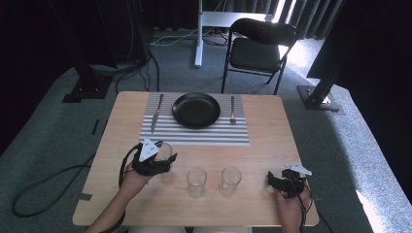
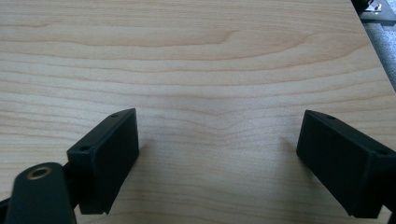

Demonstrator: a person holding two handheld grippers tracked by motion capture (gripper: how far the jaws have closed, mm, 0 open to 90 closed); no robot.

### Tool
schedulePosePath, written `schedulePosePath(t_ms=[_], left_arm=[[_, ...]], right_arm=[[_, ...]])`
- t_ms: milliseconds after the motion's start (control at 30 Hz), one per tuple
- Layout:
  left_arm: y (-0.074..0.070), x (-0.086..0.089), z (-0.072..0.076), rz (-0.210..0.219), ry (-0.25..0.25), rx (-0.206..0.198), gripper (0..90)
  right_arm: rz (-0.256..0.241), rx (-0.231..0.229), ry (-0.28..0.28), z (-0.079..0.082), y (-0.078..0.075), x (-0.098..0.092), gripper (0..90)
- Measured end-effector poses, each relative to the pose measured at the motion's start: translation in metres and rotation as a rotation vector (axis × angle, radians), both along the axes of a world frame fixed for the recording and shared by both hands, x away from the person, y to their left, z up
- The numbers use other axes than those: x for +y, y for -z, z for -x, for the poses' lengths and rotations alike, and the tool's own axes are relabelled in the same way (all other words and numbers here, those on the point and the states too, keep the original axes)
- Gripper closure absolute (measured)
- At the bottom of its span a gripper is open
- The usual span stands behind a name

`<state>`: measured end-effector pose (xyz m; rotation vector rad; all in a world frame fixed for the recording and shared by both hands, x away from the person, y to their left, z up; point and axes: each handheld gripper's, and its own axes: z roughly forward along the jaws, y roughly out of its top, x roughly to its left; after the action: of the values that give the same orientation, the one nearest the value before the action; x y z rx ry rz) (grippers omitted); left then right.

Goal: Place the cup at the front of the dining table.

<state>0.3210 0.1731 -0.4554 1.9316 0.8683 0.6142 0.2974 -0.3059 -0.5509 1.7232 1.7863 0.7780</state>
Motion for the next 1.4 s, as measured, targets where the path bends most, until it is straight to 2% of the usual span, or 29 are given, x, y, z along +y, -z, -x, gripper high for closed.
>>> schedulePosePath(t_ms=[167,267,400,567,633,833,933,967,1100,1200,1233,1267,1333,1400], left_arm=[[-0.004,0.001,-0.013,0.004,-0.018,0.007,29.3],[-0.007,0.001,-0.022,0.007,-0.048,0.01,29.3],[-0.014,0.004,-0.033,0.032,-0.075,0.018,29.3],[-0.023,0.002,-0.047,-0.011,-0.089,0.003,29.3],[-0.027,0.002,-0.054,0.008,-0.103,0.005,29.3],[-0.034,0.002,-0.07,0.021,-0.143,0.001,29.3],[-0.037,0.004,-0.08,0.051,-0.157,0.013,29.3],[-0.038,0.003,-0.084,0.045,-0.165,0.009,29.3],[-0.039,0.0,-0.095,0.017,-0.185,0.0,29.3],[-0.039,0.002,-0.105,0.045,-0.192,0.024,29.3],[-0.039,0.002,-0.107,0.052,-0.195,0.021,29.3],[-0.037,0.001,-0.11,0.04,-0.205,0.015,29.3],[-0.033,0.001,-0.117,0.019,-0.214,0.028,29.3],[-0.03,0.003,-0.122,0.019,-0.216,0.04,29.3]], right_arm=[[0.0,0.0,0.0,0.0,0.0,0.0,12.4],[0.0,0.0,0.0,0.0,0.0,0.0,12.4],[0.0,0.0,0.0,0.0,0.0,0.0,12.4],[0.0,0.0,0.0,0.0,0.0,0.0,12.4],[0.0,0.0,0.0,0.0,0.0,0.0,12.4],[0.001,-0.001,0.0,0.0,0.0,0.0,12.4],[0.0,0.0,0.001,0.0,0.0,0.0,12.4],[0.0,0.0,0.001,0.0,0.0,0.0,12.4],[0.0,0.0,0.001,0.0,0.0,0.0,12.4],[-0.001,0.0,0.0,0.0,0.0,0.0,12.4],[-0.001,0.0,0.0,0.0,0.0,0.0,12.4],[-0.001,0.0,0.001,0.0,0.0,0.0,12.4],[-0.001,0.0,0.001,0.0,0.0,0.0,12.4],[-0.001,0.0,0.001,0.0,0.0,0.0,12.4]])
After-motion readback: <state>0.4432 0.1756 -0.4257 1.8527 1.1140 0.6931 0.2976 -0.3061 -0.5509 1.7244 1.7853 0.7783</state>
